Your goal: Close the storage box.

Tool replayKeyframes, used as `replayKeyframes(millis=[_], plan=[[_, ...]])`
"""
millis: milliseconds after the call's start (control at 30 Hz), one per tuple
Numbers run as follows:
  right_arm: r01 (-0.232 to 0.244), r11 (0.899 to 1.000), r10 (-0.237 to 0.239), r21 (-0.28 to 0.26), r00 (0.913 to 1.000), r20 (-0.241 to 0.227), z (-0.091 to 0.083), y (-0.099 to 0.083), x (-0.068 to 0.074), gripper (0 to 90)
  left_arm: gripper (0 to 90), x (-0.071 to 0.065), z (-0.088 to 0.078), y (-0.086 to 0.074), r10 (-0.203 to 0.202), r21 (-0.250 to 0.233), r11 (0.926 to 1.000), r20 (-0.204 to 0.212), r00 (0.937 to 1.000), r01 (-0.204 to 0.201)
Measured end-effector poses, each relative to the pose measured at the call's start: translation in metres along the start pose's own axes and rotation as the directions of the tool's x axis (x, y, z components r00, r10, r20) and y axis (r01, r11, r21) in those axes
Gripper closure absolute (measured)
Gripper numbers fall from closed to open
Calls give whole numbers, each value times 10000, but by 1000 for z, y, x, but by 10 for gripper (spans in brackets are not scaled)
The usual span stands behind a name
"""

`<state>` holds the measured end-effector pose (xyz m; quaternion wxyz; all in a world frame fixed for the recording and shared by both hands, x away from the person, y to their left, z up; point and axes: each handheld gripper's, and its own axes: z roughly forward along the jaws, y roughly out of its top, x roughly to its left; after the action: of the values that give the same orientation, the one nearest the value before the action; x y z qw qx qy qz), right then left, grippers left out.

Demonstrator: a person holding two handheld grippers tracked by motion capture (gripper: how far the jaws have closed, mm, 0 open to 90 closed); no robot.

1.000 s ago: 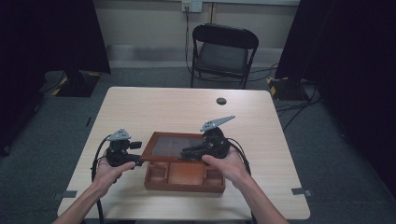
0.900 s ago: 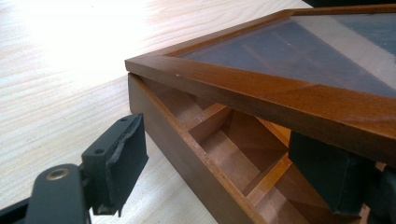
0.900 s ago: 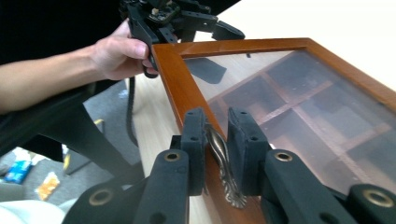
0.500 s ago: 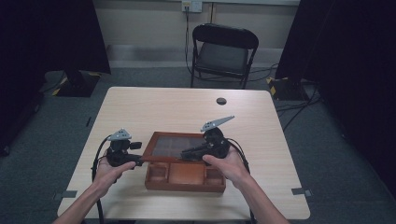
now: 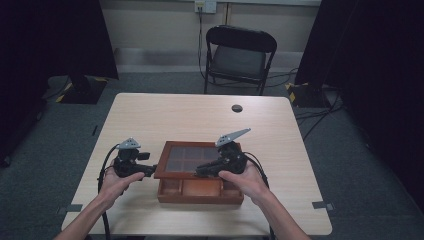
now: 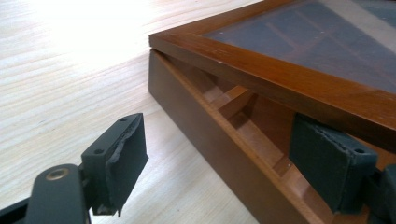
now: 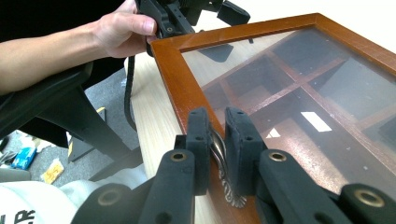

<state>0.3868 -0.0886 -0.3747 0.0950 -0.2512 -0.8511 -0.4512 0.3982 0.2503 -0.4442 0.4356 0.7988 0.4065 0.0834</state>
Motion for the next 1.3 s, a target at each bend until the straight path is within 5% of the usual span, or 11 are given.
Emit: replayKeyframes(millis=[333,500,1300], plan=[[107,9988,-115,481,9998,164,6,-10,1,808,194,16,-4,-2,-315,-10,9995,-394,9987,315],[86,9997,-93,240,9996,283,8,-12,2,809,196,21,-8,-3,-491,-157,9987,-532,9974,484],[30,9924,-97,1229,9985,537,33,-34,-4,816,196,20,-10,-2,-432,-175,9989,-457,9980,424]])
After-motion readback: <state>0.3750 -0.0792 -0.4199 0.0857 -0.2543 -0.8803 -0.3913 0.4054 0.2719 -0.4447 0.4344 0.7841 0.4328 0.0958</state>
